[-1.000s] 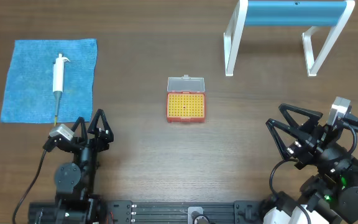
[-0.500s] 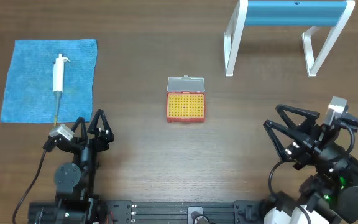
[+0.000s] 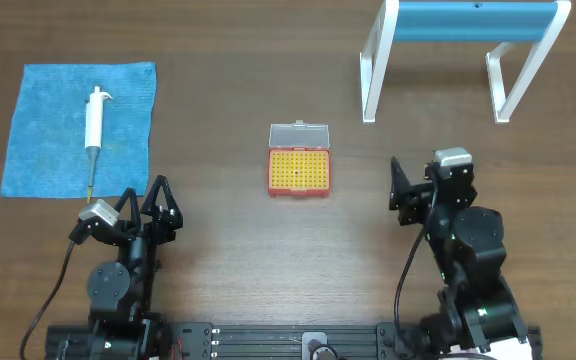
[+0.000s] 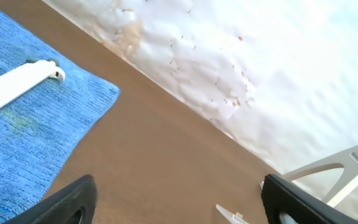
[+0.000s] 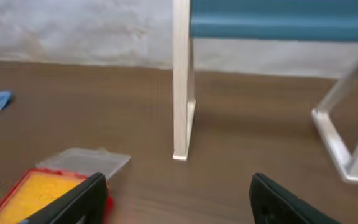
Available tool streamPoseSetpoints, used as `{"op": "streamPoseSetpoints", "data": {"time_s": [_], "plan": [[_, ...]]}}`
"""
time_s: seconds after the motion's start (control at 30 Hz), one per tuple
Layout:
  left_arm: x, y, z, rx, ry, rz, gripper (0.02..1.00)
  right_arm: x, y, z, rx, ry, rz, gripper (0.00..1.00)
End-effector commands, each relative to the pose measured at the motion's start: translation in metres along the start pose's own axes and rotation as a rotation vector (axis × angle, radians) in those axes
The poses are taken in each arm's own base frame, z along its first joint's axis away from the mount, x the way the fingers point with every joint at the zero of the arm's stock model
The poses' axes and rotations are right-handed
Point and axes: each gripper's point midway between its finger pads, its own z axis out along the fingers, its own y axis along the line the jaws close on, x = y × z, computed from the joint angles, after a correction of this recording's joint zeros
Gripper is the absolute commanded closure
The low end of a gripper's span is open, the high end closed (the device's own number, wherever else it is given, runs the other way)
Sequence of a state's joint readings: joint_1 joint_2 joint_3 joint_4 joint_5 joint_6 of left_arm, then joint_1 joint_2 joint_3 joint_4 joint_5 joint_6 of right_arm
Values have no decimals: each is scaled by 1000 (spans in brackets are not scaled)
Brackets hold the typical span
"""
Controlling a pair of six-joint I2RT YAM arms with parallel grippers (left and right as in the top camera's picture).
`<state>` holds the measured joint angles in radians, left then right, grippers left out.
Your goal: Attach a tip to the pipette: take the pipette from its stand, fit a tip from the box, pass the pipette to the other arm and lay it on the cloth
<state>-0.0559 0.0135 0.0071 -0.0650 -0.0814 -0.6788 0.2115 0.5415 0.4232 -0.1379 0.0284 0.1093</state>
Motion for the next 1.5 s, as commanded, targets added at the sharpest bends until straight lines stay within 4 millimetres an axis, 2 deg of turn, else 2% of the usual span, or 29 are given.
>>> {"op": "streamPoseSetpoints", "data": {"time_s": [0.03, 0.13, 0.27, 0.4, 0.57, 0.8, 1.5], "plan": [[1, 0, -1, 3, 0, 9, 161, -10, -1, -5, 11, -37, -87, 264], [1, 0, -1, 3, 0, 9, 161, -12, -6, -10, 13, -49, -101, 264], [1, 0, -1, 3, 0, 9, 161, -3, -13, -32, -18, -93, -78, 264], [1, 0, -1, 3, 0, 9, 161, 19, -20, -48, 16, -225, -94, 264], [1, 0, -1, 3, 0, 9, 161, 64, -26, -24, 18, -183, -77, 264], [1, 0, -1, 3, 0, 9, 163, 64, -41, -23, 102, -197, -75, 264], [1, 0, -1, 3, 0, 9, 161, 64, -40, -23, 98, -198, -73, 264]]}}
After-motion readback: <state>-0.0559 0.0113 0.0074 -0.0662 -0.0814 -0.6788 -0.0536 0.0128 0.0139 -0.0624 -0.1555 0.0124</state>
